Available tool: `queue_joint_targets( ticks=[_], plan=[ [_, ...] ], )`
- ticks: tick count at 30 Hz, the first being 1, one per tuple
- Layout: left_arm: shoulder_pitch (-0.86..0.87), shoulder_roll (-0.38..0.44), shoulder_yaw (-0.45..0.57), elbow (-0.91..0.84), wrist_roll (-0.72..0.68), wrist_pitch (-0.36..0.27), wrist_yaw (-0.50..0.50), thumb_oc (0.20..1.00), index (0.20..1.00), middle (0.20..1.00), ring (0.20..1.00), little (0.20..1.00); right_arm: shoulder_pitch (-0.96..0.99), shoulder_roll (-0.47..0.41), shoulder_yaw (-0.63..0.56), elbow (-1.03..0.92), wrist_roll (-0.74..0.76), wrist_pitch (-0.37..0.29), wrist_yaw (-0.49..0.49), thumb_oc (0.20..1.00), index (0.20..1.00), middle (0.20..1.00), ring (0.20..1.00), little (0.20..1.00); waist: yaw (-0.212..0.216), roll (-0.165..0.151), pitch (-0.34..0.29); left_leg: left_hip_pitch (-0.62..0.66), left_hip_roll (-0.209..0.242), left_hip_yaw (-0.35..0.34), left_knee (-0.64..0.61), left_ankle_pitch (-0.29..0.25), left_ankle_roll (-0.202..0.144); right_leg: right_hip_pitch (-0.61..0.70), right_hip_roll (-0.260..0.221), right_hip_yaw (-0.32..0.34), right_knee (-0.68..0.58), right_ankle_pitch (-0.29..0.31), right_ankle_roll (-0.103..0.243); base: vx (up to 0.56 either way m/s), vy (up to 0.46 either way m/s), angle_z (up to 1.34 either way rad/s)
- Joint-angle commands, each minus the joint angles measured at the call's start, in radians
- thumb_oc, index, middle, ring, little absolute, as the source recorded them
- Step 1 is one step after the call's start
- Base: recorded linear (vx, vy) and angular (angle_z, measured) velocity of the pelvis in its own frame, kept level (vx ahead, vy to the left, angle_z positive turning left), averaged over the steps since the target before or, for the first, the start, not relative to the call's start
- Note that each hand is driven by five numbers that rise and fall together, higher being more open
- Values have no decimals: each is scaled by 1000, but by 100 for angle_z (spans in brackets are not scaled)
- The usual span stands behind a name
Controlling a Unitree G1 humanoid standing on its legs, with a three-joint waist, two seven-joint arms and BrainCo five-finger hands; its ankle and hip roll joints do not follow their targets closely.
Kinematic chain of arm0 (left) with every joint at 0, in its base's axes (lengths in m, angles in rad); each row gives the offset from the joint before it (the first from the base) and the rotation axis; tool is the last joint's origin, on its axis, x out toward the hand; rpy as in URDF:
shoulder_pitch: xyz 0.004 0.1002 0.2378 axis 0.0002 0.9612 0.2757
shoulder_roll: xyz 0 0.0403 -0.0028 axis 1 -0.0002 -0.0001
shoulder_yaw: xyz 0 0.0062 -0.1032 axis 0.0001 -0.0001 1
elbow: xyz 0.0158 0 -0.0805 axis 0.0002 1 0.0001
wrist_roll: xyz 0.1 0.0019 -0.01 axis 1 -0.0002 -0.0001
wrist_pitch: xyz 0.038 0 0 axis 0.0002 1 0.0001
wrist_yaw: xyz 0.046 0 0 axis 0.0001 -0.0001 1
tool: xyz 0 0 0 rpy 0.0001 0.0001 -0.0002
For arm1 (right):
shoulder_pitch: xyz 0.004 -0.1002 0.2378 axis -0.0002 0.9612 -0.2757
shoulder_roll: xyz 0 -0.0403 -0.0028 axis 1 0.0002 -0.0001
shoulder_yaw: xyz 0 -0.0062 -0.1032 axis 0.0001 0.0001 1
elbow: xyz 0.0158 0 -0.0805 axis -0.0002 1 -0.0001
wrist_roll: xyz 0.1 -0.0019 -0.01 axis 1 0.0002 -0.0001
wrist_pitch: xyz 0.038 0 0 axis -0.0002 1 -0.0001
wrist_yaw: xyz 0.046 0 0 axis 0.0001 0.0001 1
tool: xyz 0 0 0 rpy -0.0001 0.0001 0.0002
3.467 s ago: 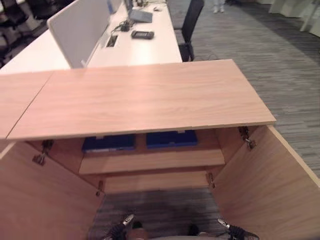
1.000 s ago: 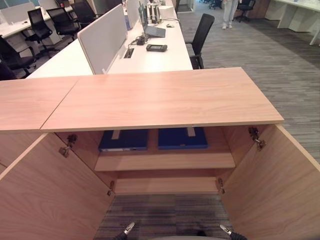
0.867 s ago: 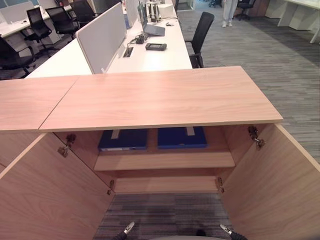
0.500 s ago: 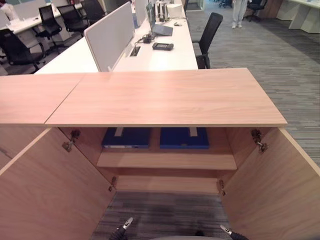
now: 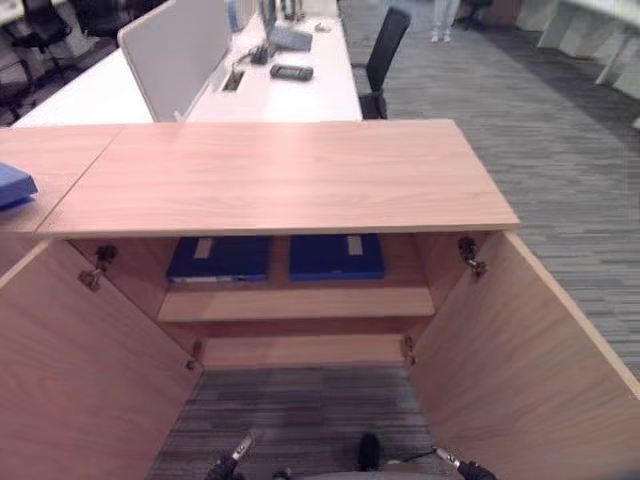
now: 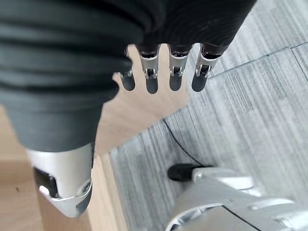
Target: Put the empty folder in the office cabinet
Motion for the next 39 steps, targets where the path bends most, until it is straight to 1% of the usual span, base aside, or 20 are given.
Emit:
queue_joint_targets(
  ticks=[1, 3, 8, 20, 33, 39],
  plan=[
    [-9, -16, 11, 19, 17, -27, 1, 1000, 1000, 1000, 1000, 1000, -93, 19, -11, 52, -23, -12, -6, 1000, 1000, 1000, 1000, 1000, 7, -23, -19, -9, -65, -18, -28, -18, -22, 80, -26, 19, -28, -111, 101, -48, 88, -13],
    [-8, -16, 12, 22, 14, -28, 1, 1000, 1000, 1000, 1000, 1000, -97, 23, -11, 52, -22, -11, -5, 1000, 1000, 1000, 1000, 1000, 6, -17, -24, -2, -70, -14, -46, -12, -20, 73, -26, 25, -28, -107, 105, -22, 55, -10],
    [-10, -18, 11, 31, 1, -28, 0, 1000, 1000, 1000, 1000, 1000, -107, 22, -9, 44, -19, -12, -8, 1000, 1000, 1000, 1000, 1000, 2, -6, -26, 4, -76, -7, -46, -17, -17, 71, -33, 35, -28, -105, 111, -12, 62, -9],
    [-7, -17, -3, 19, 2, -23, -31, 1000, 1000, 1000, 1000, 1000, -93, 23, 1, 25, -15, -19, -5, 1000, 1000, 1000, 1000, 1000, 20, -5, -15, 1, -82, -36, -46, -17, -13, 85, -48, 25, -28, -115, 118, 5, 22, 2],
    [-15, -14, -21, 13, 30, -18, -46, 1000, 1000, 1000, 1000, 1000, -81, 34, 21, 0, -19, -28, -12, 1000, 1000, 1000, 1000, 1000, 26, -5, -15, -2, -87, -51, -46, -18, -11, 93, -54, 20, -28, -123, 120, 5, 10, 4],
    [-23, -13, -55, -18, 63, -29, -51, 1000, 1000, 1000, 1000, 1000, -71, 29, 21, 7, -27, -29, -12, 1000, 1000, 1000, 1000, 1000, 29, -2, -22, 3, -84, -57, -46, -20, -12, 100, -56, 16, -28, -126, 120, 2, 0, 1]
  ],
)
